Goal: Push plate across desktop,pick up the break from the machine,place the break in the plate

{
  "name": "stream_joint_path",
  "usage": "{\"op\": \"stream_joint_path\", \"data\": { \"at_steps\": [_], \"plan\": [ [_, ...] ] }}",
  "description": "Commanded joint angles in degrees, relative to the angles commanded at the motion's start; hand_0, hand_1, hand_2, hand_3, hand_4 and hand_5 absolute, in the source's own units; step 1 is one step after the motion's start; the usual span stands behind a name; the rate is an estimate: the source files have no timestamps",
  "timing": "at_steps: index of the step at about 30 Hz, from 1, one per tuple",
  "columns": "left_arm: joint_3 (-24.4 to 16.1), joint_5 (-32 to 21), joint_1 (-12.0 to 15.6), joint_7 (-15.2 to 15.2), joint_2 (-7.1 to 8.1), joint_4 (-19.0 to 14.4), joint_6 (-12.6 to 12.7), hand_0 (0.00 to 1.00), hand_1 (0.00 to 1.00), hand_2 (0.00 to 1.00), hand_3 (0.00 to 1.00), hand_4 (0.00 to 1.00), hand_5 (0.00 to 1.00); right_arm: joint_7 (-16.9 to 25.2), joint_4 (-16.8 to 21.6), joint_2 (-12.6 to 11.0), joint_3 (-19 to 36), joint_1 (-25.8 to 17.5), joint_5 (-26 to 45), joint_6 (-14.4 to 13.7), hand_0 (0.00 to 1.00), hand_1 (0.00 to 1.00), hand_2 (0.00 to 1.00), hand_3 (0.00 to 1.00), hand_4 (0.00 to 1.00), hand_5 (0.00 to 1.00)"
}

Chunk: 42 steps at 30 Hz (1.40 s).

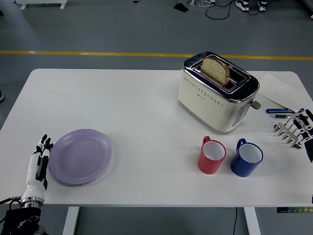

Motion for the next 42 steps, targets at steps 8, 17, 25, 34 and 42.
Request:
{"op": "stream_joint_path", "data": {
  "at_steps": [8, 17, 25, 34, 42],
  "plan": [
    [2.8, -0.9, -0.8, -0.1, -0.16, 0.2, -0.2, 0.906, 0.917, 0.998, 0.998, 0.483, 0.998, 0.0, -0.1, 0.1, -0.3, 0.2, 0.0, 0.0, 0.671, 0.62, 0.646, 0.614, 0.418, 0.455],
    [5.6, -2.0, -1.4, -0.3, -0.31, 0.1, -0.3, 0.903, 0.914, 0.996, 0.998, 0.481, 0.998, 0.0, -0.1, 0.2, -0.6, 0.3, 0.1, 0.0, 0.669, 0.619, 0.644, 0.613, 0.418, 0.451],
    [8.6, -4.4, -1.8, -0.4, 0.16, -1.0, -0.5, 0.903, 0.914, 0.996, 0.998, 0.48, 0.998, 0.0, -0.1, 0.2, -0.7, 0.5, 0.0, 0.0, 0.669, 0.618, 0.645, 0.613, 0.418, 0.45],
    [13.3, -9.9, -1.6, -0.5, 1.09, -3.7, -1.4, 0.9, 0.91, 0.993, 0.998, 0.475, 0.998, 0.1, -0.1, 0.2, -0.7, 0.5, 0.0, 0.0, 0.668, 0.617, 0.642, 0.613, 0.418, 0.45],
    [15.3, -12.6, -1.7, -0.7, 1.48, -4.5, -2.2, 0.888, 0.905, 0.99, 0.998, 0.474, 0.998, 0.1, -0.1, 0.2, -0.8, 0.6, 0.0, 0.0, 0.667, 0.616, 0.641, 0.613, 0.418, 0.45]
  ]
}}
